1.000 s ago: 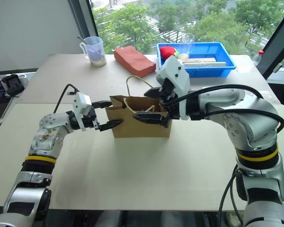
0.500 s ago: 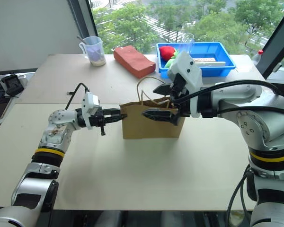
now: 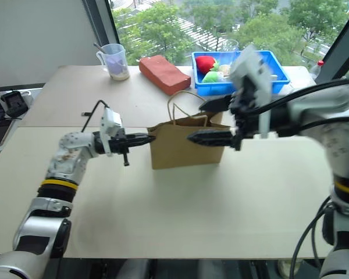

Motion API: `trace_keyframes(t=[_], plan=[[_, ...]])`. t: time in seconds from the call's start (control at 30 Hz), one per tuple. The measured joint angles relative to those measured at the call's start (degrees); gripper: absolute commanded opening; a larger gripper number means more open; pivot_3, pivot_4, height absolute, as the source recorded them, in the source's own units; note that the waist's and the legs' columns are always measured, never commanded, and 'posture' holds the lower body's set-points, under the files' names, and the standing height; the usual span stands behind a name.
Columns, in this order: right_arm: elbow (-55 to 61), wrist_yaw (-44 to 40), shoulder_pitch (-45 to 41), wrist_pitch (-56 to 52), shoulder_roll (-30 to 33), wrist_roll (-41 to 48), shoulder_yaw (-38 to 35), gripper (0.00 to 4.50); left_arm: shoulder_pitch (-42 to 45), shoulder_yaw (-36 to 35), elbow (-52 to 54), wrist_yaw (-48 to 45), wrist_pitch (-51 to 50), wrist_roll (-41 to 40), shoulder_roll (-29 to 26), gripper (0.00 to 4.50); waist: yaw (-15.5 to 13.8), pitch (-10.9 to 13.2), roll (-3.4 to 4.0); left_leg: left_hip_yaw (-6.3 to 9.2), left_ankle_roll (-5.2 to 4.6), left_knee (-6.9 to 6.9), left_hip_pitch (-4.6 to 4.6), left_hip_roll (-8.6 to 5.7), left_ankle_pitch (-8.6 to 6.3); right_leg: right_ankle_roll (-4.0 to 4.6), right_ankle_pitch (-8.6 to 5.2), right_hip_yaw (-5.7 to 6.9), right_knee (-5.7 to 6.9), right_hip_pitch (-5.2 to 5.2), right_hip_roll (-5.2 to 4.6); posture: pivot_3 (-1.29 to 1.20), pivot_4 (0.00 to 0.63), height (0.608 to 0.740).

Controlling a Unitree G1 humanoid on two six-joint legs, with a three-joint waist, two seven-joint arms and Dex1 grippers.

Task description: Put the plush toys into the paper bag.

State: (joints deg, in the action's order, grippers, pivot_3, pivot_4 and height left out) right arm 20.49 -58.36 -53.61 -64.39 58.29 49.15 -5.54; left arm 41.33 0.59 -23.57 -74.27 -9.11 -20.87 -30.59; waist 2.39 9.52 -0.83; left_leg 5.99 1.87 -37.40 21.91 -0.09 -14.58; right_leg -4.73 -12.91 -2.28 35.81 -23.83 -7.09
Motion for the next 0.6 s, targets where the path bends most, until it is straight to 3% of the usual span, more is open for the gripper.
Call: trace_keyframes(t=[0.2, 0.33, 0.57, 0.6], plan=[[-5.84, -7.03, 0.90, 0.35, 7.33, 1.07, -1.91, 4.50, -1.49, -0.90, 4.83, -6.65, -3.95, -3.31, -4.08, 0.06, -0.04, 0.00, 0.00, -0.07, 0.01, -0.10, 0.22, 0.00, 0.01, 0.00, 0.00, -0.03, 0.02, -0.21, 0.00, 0.00, 0.150, 0.740], [-9.65, -9.03, 0.94, 4.58, 6.89, -2.43, 0.38, 4.50, -3.40, 0.84, 5.77, -11.78, -3.56, -3.83, -4.50, 0.06, 0.14, 0.00, 0.00, -0.11, 0.01, -0.33, 0.24, 0.00, 0.00, 0.00, 0.00, -0.06, -0.01, -0.24, 0.00, 0.00, 0.150, 0.740], [-10.86, -9.33, 1.05, 7.29, 4.16, -5.35, 3.74, 4.50, -1.52, 2.78, -3.09, -12.26, 3.13, 0.53, -2.93, 0.06, -0.13, 0.00, 0.00, -0.10, 0.01, -0.45, 0.33, 0.00, 0.01, 0.00, 0.00, -0.05, 0.08, -0.30, 0.00, 0.00, 0.150, 0.740], [-10.86, -9.40, 1.05, 7.42, 4.00, -5.52, 3.91, 4.50, -1.21, 2.75, -3.62, -12.09, 3.42, 0.57, -2.91, 0.30, -0.18, 0.00, 0.00, -0.09, 0.01, -0.45, 0.34, -0.01, 0.01, 0.00, 0.00, -0.05, 0.11, -0.30, 0.00, 0.00, 0.150, 0.740]])
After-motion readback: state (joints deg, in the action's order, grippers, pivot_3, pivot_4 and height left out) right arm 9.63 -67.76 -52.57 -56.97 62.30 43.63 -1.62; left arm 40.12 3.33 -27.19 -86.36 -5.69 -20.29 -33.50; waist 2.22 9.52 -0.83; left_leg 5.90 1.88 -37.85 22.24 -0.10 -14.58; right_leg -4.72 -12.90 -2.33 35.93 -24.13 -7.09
